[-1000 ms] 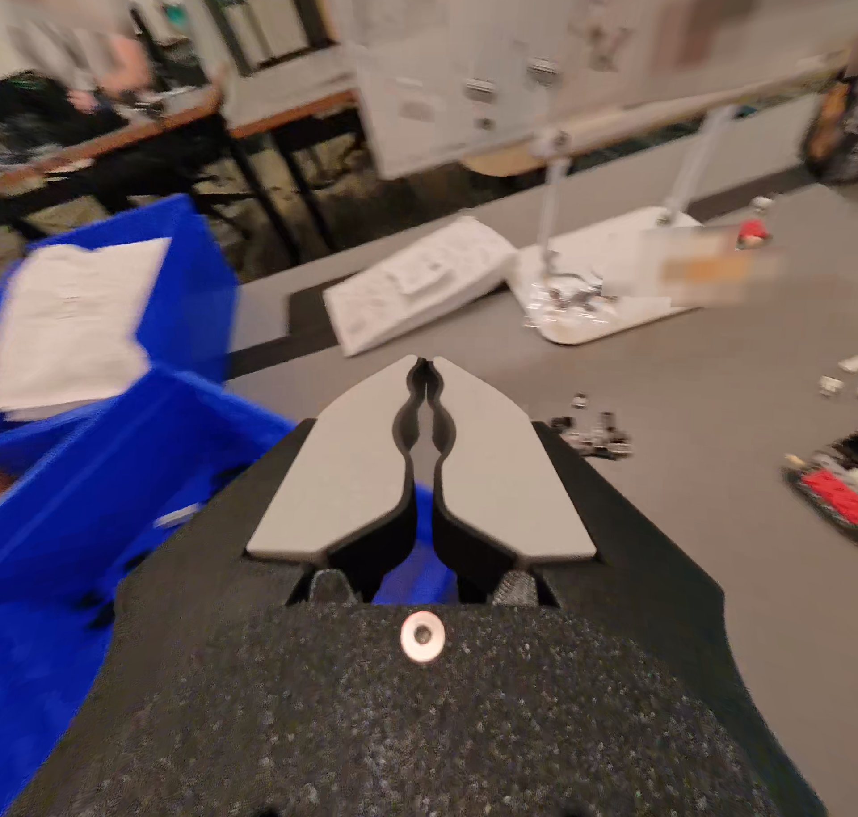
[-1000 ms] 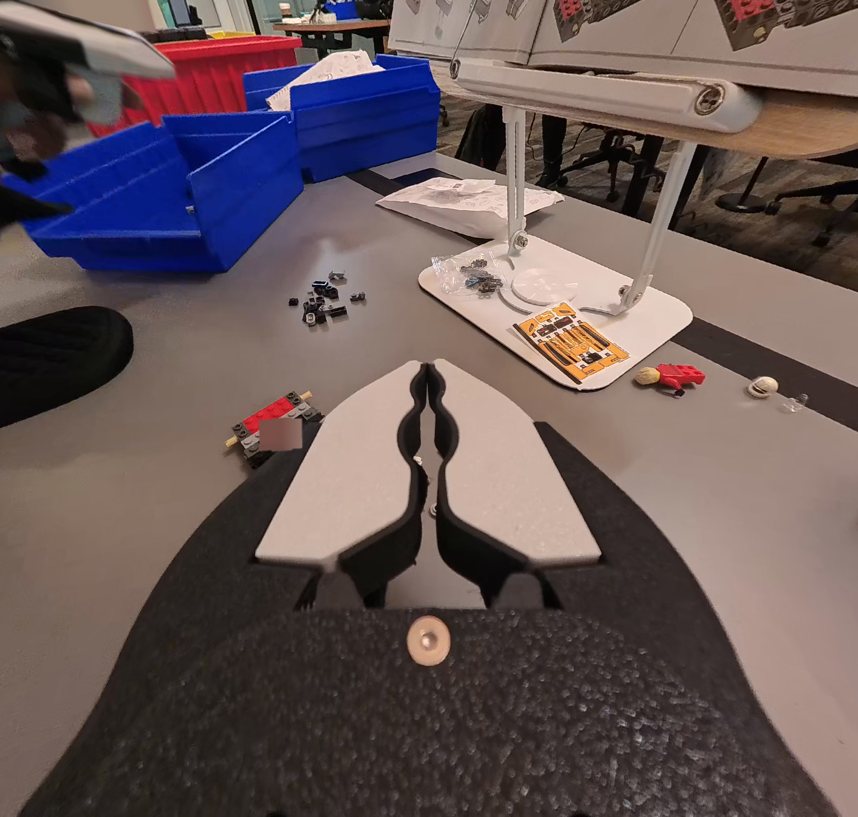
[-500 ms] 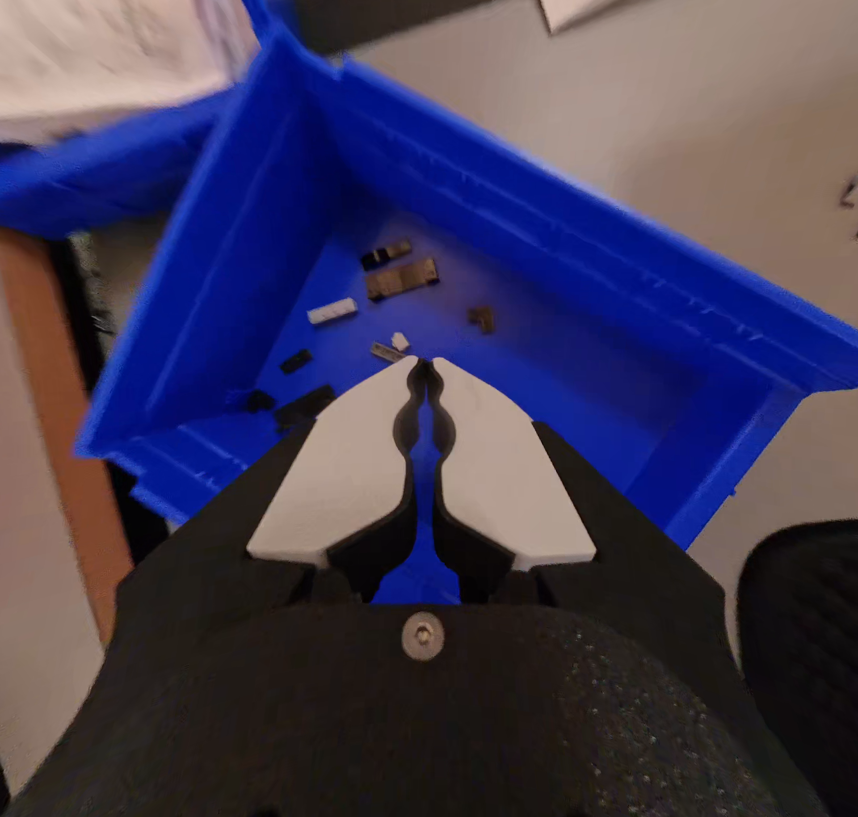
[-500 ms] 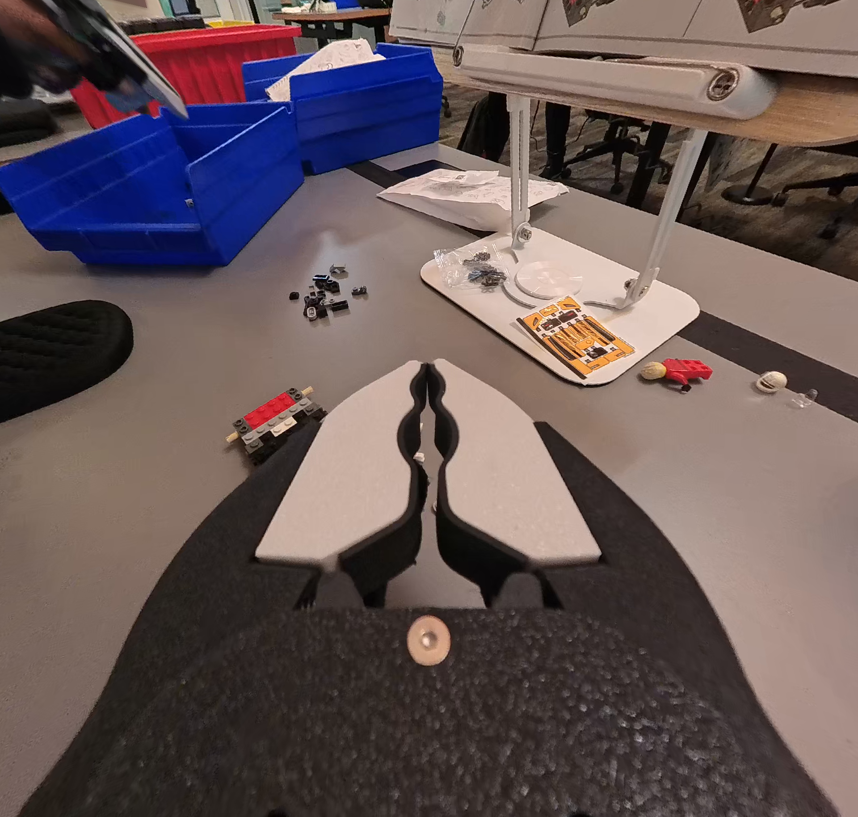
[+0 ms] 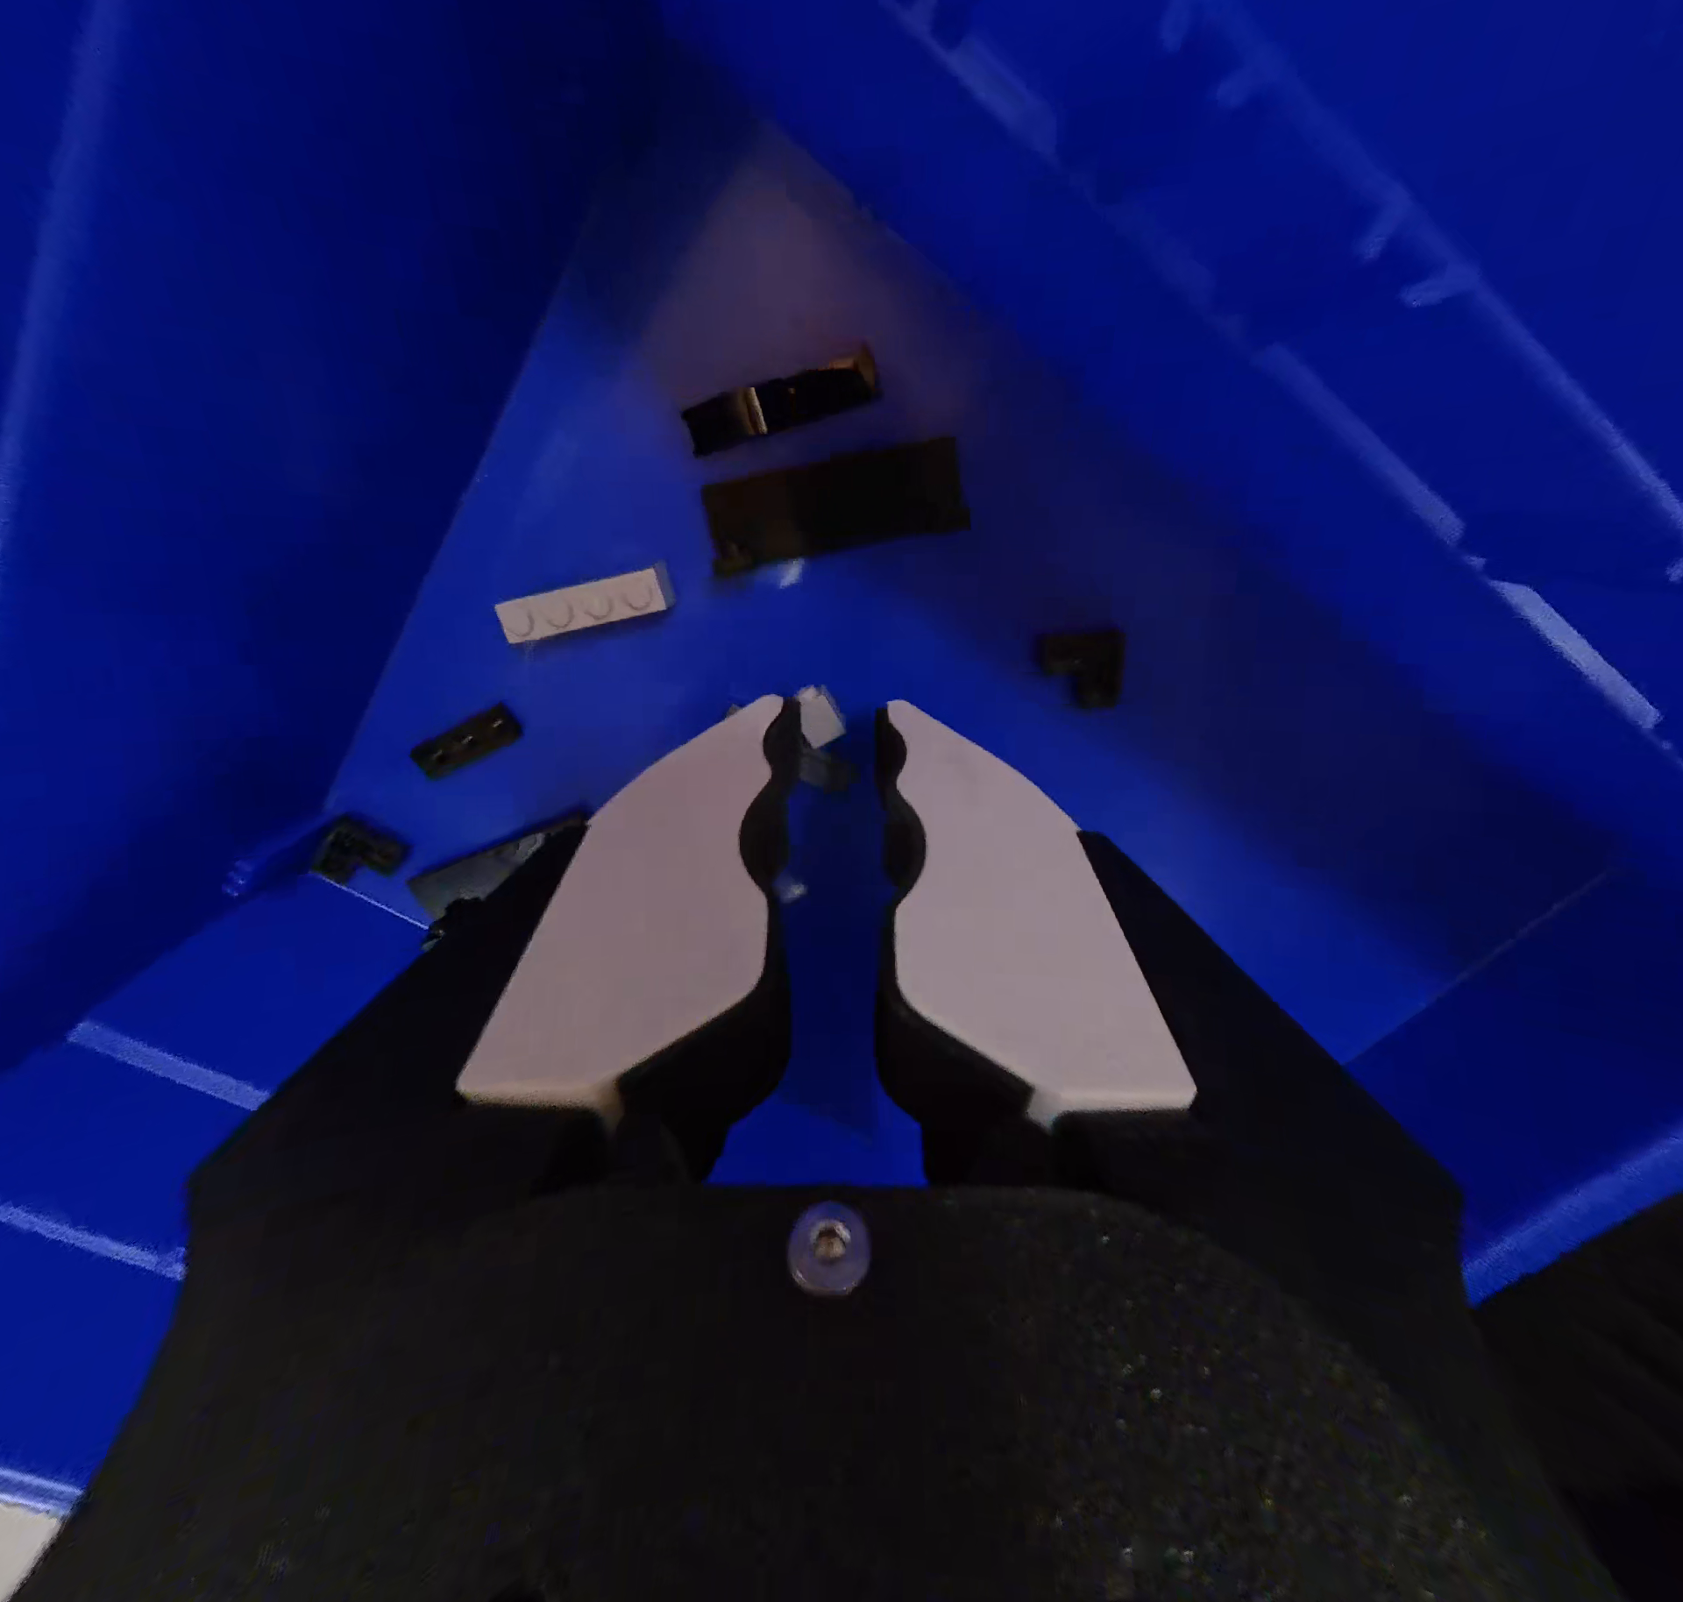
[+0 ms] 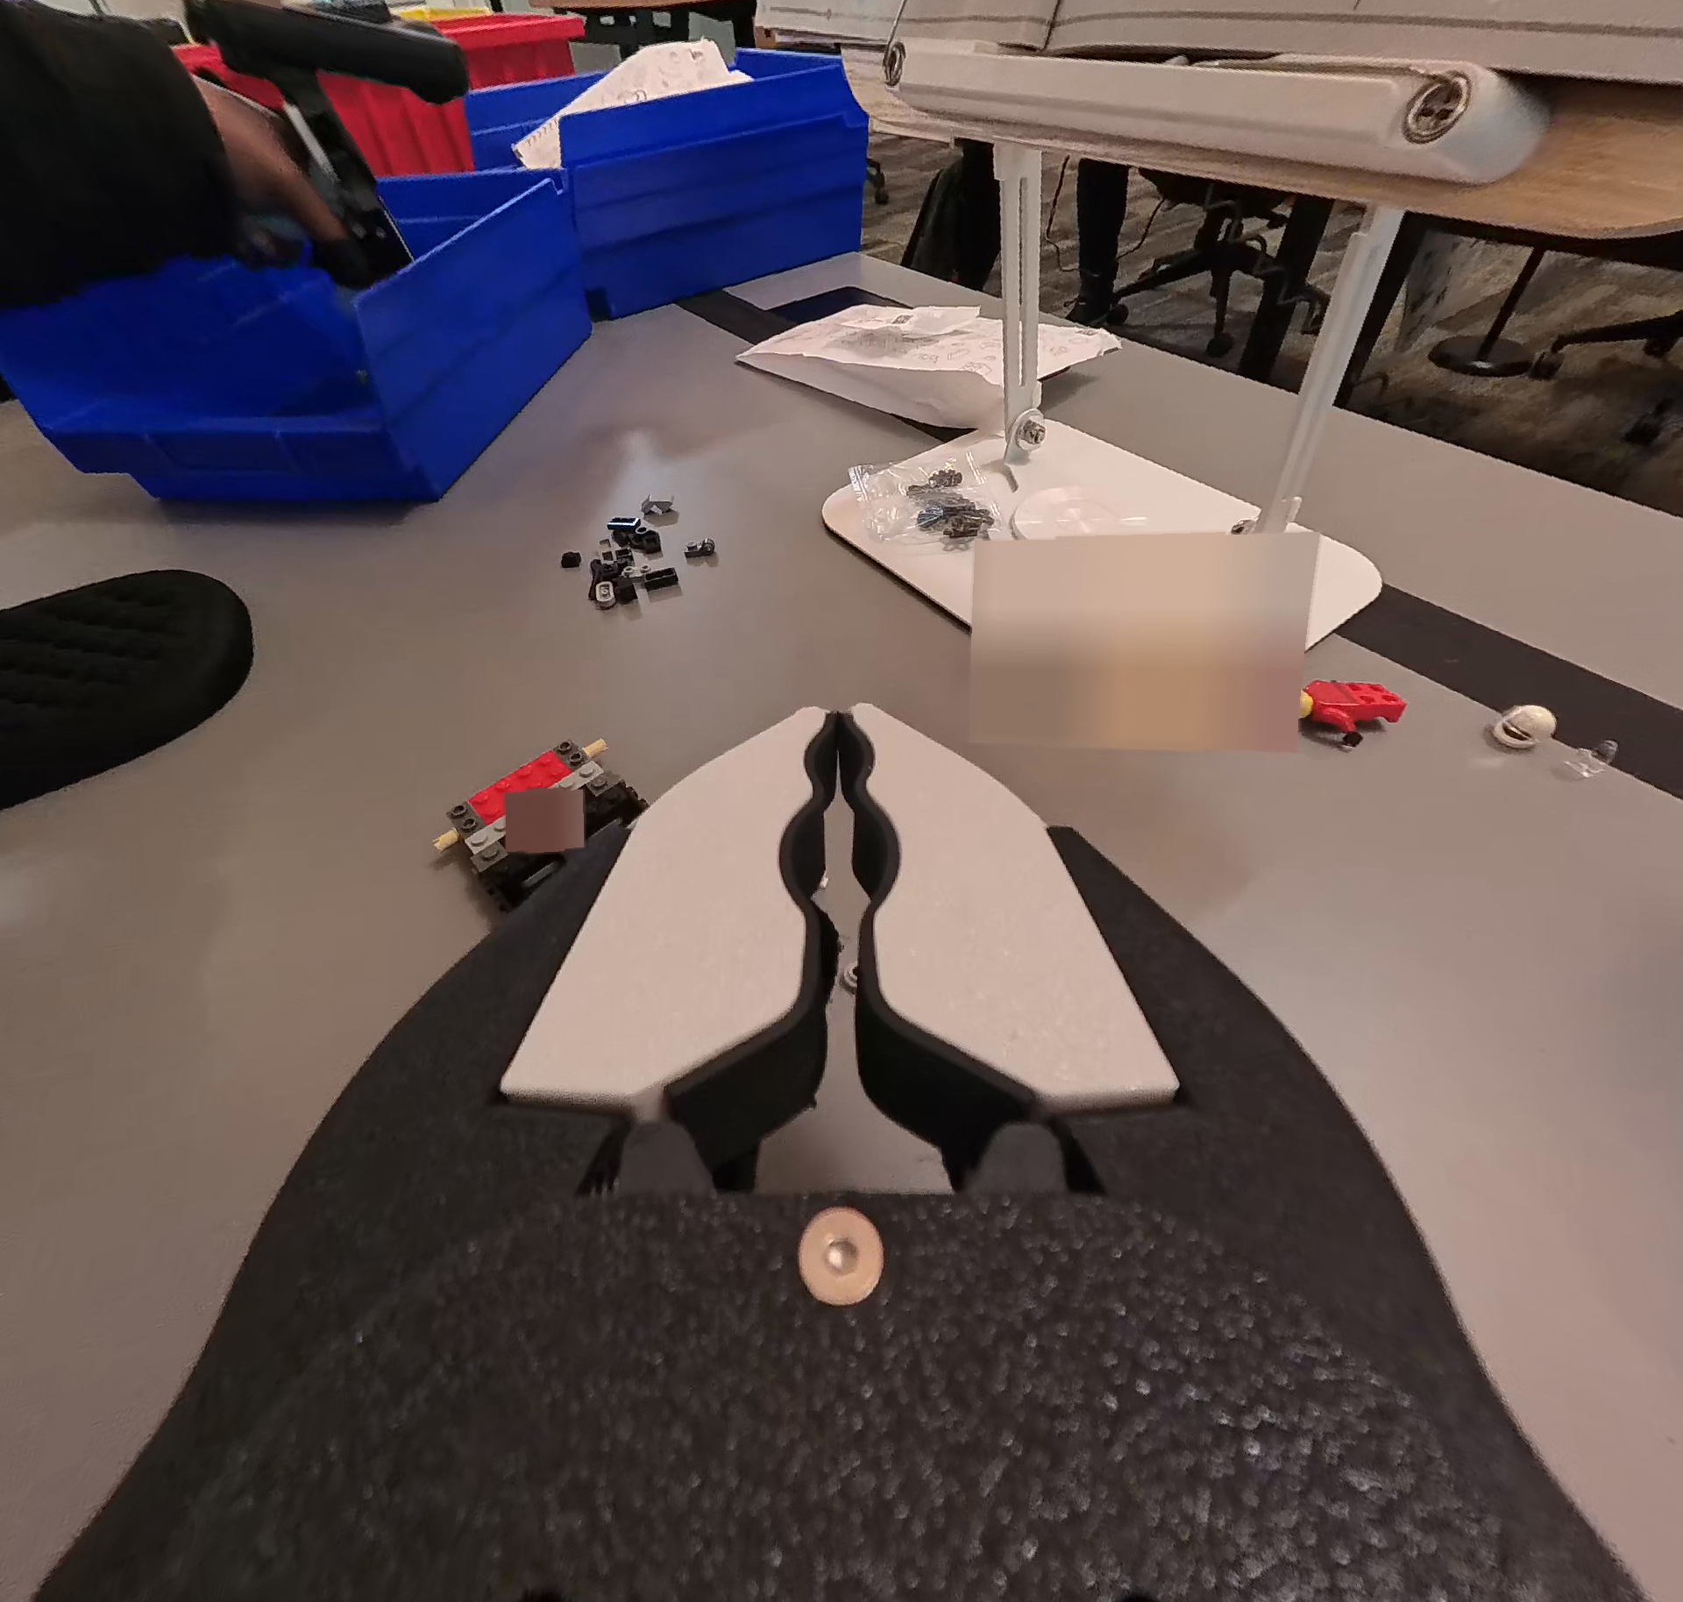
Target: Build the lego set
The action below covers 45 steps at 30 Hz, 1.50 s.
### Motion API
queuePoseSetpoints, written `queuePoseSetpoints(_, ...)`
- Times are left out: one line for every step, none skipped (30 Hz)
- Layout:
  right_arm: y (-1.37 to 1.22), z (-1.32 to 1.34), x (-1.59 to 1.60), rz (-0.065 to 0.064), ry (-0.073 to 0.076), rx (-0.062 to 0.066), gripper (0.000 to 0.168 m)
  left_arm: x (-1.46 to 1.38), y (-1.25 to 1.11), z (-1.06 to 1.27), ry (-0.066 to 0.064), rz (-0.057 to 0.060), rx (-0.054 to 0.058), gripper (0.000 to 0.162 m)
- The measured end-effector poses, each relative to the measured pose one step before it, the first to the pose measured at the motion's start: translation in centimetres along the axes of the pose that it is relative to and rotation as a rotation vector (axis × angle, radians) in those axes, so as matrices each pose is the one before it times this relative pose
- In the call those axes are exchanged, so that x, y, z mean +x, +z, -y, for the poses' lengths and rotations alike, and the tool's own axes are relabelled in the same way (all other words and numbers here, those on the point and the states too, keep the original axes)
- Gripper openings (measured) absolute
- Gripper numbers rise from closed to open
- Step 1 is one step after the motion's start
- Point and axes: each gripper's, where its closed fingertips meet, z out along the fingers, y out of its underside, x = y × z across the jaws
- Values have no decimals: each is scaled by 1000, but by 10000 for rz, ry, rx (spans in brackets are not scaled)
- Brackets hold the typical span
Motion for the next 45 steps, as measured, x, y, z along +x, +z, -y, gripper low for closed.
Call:
queuePoseSetpoints(-5, 0, -19, -5, -23, -6, 0, -82, 176, -40, -11, 34, -78, 14)
queuePoseSetpoints(-14, 23, -1, -7, -12, 6, 0, -134, 69, 79, -25, 68, 13, 12)
queuePoseSetpoints(-20, 10, 1, -6, 1, 5, 0, -36, 1, 43, -47, -14, -10, 12)
queuePoseSetpoints(-9, -1, 1, -2, 7, 1, 0, -49, 16, -43, -25, 11, -55, 10)
queuePoseSetpoints(-2, -4, -8, 2, 8, -3, 0, -92, 12, -79, 11, 55, -50, 9)
queuePoseSetpoints(-4, -3, -23, 3, -1, -1, 0, 3, -5, -1, 2, 9, 9, 9)
queuePoseSetpoints(-4, 13, -21, 6, -10, 4, 0, -7, 9, -9, 14, 38, 21, 9)
queuePoseSetpoints(-2, 7, -42, 7, -13, -1, 0, -13, 5, -12, 26, 52, 15, 9)
queuePoseSetpoints(-8, 8, -27, 4, -12, 1, 0, -2, 7, -22, 35, 57, 5, 9)
queuePoseSetpoints(-9, 20, -30, 2, -4, 3, 0, -6, -7, -45, 20, 60, -15, 9)
queuePoseSetpoints(-28, 31, -39, 5, -6, 9, 0, -40, 1, -54, 21, 98, -32, 9)
queuePoseSetpoints(-21, 46, -32, -3, -17, 12, 0, -198, 47, -194, 47, 210, -129, 12)
queuePoseSetpoints(-39, 55, -6, -11, -21, 15, 0, 1, 188, -352, 95, 97, -226, 17)
queuePoseSetpoints(-41, 64, -10, -4, -11, 22, 0, 177, 175, -179, 70, -47, -96, 16)
queuePoseSetpoints(-38, 52, -12, -1, 1, 20, 0, -37, -51, 242, -38, 66, 188, 15)
queuePoseSetpoints(-25, 30, -1, -5, 4, 15, 0, -254, -23, 77, 12, 185, 54, 10)
queuePoseSetpoints(-2, 11, -7, 2, 5, 1, 0, -76, 72, -76, 33, 58, -32, 8)
queuePoseSetpoints(-8, -12, -17, 7, -3, -9, 0, 36, 72, -83, -15, -32, -37, 8)
queuePoseSetpoints(2, -4, -18, -3, -13, -3, 0, 59, -11, -16, -9, -53, 0, 8)
queuePoseSetpoints(-15, 21, -4, -5, -10, 5, 0, 43, -22, -31, 38, -20, -7, 8)
queuePoseSetpoints(-18, 26, 7, -4, 2, 9, 0, 82, -43, -17, 78, -25, -2, 8)
queuePoseSetpoints(-26, 41, 9, -7, 7, 15, 0, 144, -213, 147, 66, -44, 135, 8)
queuePoseSetpoints(-47, 63, 10, -10, 3, 22, 0, 279, -502, 351, 34, -125, 291, 8)
queuePoseSetpoints(-58, 63, 5, -14, -4, 34, 0, 589, -859, 623, 20, -286, 487, 8)
queuePoseSetpoints(-59, 88, 1, -2, -3, 47, 0, 1030, -1204, 884, 54, -450, 684, 8)
queuePoseSetpoints(-47, 124, -41, 19, 13, 58, 0, 1641, -1427, 1108, 157, -686, 832, 9)
queuePoseSetpoints(-18, 172, -143, 61, 13, 77, 0, 2373, -1484, 1296, 292, -922, 930, 8)
queuePoseSetpoints(-14, 247, -277, 107, -26, 110, 0, 2998, -1333, 1409, 391, -1072, 953, 8)
queuePoseSetpoints(16, 293, -388, 130, -92, 132, 0, 3658, -1007, 1484, 543, -1255, 979, 8)
queuePoseSetpoints(60, 345, -495, 148, -158, 145, 0, 3831, -466, 1395, 569, -1215, 880, 8)
queuePoseSetpoints(100, 400, -595, 142, -233, 141, 0, 3823, 120, 1144, 547, -1173, 686, 8)
queuePoseSetpoints(135, 494, -728, 153, -339, 138, 2, 3757, 665, 924, 526, -1191, 578, 8)
queuePoseSetpoints(161, 590, -842, 182, -490, 123, 3, 3293, 1171, 622, 428, -1050, 402, 8)
queuePoseSetpoints(168, 621, -890, 184, -672, 47, 5, 2891, 1525, 315, 396, -1005, 248, 8)
queuePoseSetpoints(168, 609, -832, 154, -816, -60, 7, 2507, 1743, 150, 357, -1004, 198, 8)
queuePoseSetpoints(160, 687, -900, 223, -842, -74, 8, 2214, 1798, 109, 332, -1066, 214, 8)
queuePoseSetpoints(150, 808, -1048, 371, -758, -44, 11, 1656, 1793, 36, 200, -955, 187, 8)
queuePoseSetpoints(194, 846, -1041, 449, -607, -33, 13, 1175, 1714, -32, 156, -866, 157, 8)
queuePoseSetpoints(205, 895, -869, 432, -392, 22, 13, 852, 1574, -35, 220, -780, 183, 7)
queuePoseSetpoints(230, 889, -662, 426, -35, 84, 13, 468, 1402, -73, 258, -585, 153, 8)
queuePoseSetpoints(263, 746, -370, 359, 383, 92, 13, 71, 1247, -178, 220, -369, 54, 7)
queuePoseSetpoints(258, 536, -374, 472, 718, 100, 14, -39, 1067, -109, 217, -269, 70, 7)
queuePoseSetpoints(188, 431, -391, 555, 878, 196, 15, -135, 896, 46, 185, -166, 159, 7)
queuePoseSetpoints(62, 494, -167, 447, 939, 415, 16, -120, 796, -11, 189, -107, 105, 7)
queuePoseSetpoints(-29, 461, -70, 414, 965, 482, 16, -101, 710, -166, 290, -8, -22, 7)
